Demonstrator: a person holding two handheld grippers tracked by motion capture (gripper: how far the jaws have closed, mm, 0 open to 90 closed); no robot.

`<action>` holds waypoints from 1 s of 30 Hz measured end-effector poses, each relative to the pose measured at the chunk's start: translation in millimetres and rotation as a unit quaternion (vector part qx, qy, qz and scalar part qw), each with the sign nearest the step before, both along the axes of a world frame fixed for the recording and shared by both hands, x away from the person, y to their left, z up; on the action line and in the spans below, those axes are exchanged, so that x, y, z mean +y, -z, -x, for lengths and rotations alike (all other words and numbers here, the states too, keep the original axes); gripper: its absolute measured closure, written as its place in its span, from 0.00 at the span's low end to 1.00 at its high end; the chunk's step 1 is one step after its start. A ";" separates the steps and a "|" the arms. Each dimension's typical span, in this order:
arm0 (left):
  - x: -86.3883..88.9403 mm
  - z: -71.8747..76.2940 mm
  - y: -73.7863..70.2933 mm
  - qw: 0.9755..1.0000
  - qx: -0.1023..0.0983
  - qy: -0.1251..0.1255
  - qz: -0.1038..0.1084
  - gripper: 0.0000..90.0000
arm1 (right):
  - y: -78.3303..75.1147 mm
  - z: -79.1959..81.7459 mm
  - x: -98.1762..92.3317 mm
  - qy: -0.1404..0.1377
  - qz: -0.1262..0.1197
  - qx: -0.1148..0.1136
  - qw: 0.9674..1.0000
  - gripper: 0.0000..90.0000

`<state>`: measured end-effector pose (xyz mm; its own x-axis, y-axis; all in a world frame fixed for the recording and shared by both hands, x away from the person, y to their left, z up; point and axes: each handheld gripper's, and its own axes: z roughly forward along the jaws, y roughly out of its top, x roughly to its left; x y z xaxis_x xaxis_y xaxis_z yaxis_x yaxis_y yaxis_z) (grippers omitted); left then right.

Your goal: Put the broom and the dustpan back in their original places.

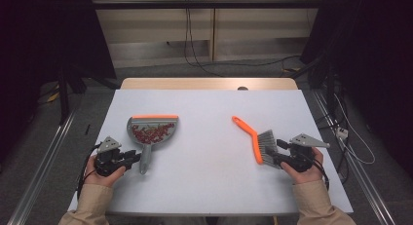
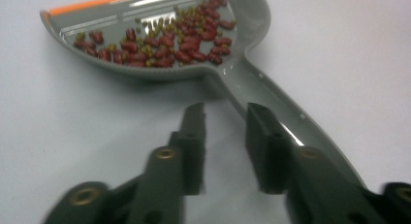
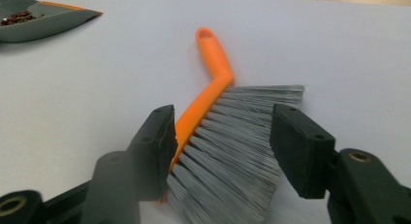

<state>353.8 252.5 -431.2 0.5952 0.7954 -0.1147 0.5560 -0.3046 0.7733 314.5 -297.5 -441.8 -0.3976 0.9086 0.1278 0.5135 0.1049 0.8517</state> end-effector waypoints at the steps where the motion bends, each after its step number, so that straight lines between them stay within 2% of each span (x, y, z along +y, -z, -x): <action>1: 0.2 1.4 -1.3 1.000 -0.004 0.000 0.005 0.62 | -0.1 0.8 1.0 -0.001 -0.001 0.001 1.000 0.43; 3: 0.8 4.3 -2.6 1.000 -0.003 0.004 0.022 0.48 | 0.0 2.5 2.8 -0.006 -0.003 -0.001 1.000 0.41; 5: 0.1 7.2 -1.9 1.000 -0.007 0.013 0.025 0.37 | 0.5 4.8 4.5 -0.013 0.000 -0.003 1.000 0.38; 8: -2.9 10.0 -0.5 0.999 -0.011 0.025 0.034 0.27 | 1.0 8.8 6.7 -0.023 -0.001 -0.002 1.000 0.37; 14: -7.9 12.2 -1.3 0.997 -0.018 0.051 0.048 0.13 | 1.9 14.9 8.1 -0.028 -0.006 -0.003 1.000 0.34; 21: -11.6 16.2 1.9 0.995 -0.029 0.074 0.064 0.08 | 4.8 19.2 9.6 -0.037 0.001 -0.004 0.999 0.32; 30: -12.9 15.1 3.9 0.995 -0.029 0.074 0.059 0.08 | 7.3 18.2 11.7 -0.045 0.006 0.000 0.999 0.31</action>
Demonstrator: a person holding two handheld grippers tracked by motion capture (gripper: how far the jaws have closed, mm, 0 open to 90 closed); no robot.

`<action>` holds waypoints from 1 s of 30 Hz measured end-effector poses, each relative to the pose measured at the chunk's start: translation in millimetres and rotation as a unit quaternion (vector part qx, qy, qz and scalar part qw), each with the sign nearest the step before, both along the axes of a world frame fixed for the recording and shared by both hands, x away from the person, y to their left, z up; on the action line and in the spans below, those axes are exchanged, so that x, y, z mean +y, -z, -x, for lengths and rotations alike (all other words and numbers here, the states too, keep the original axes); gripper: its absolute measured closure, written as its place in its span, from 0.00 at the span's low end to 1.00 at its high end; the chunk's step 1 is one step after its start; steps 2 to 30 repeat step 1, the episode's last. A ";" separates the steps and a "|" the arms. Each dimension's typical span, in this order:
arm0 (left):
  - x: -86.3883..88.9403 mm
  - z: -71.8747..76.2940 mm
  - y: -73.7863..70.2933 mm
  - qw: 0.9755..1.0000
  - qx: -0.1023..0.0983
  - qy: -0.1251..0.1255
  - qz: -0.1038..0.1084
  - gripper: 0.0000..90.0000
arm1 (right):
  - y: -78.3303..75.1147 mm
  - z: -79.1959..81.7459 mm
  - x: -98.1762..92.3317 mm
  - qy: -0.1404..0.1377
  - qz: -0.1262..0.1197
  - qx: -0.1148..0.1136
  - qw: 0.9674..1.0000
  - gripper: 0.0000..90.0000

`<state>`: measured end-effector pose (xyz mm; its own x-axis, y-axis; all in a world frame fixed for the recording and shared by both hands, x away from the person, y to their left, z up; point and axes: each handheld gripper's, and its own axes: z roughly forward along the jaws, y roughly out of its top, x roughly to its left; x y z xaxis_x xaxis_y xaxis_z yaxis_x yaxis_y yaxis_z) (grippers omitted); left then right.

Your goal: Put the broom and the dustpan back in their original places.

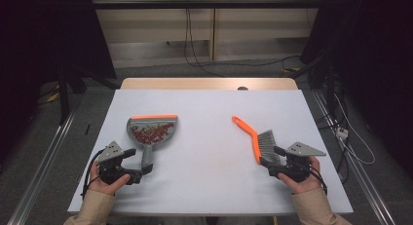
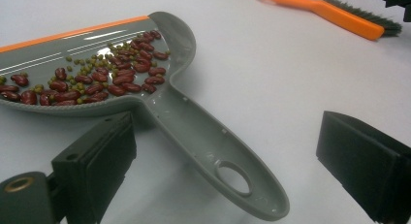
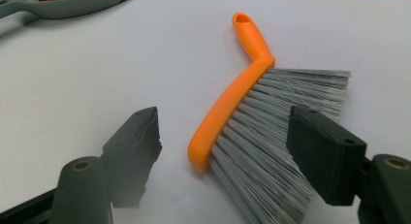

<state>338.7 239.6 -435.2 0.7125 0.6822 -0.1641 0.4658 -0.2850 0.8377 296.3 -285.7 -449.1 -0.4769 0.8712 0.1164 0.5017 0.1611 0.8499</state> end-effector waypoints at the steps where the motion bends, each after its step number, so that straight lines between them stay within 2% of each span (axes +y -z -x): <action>1: 0.0 0.0 0.1 1.000 -0.001 -0.001 0.000 0.08 | 0.0 -0.2 0.1 0.000 0.000 -0.001 1.000 0.30; 30: 0.0 0.0 0.1 1.000 -0.001 -0.001 0.000 0.08 | 0.0 -0.2 0.1 0.000 0.000 -0.001 1.000 0.30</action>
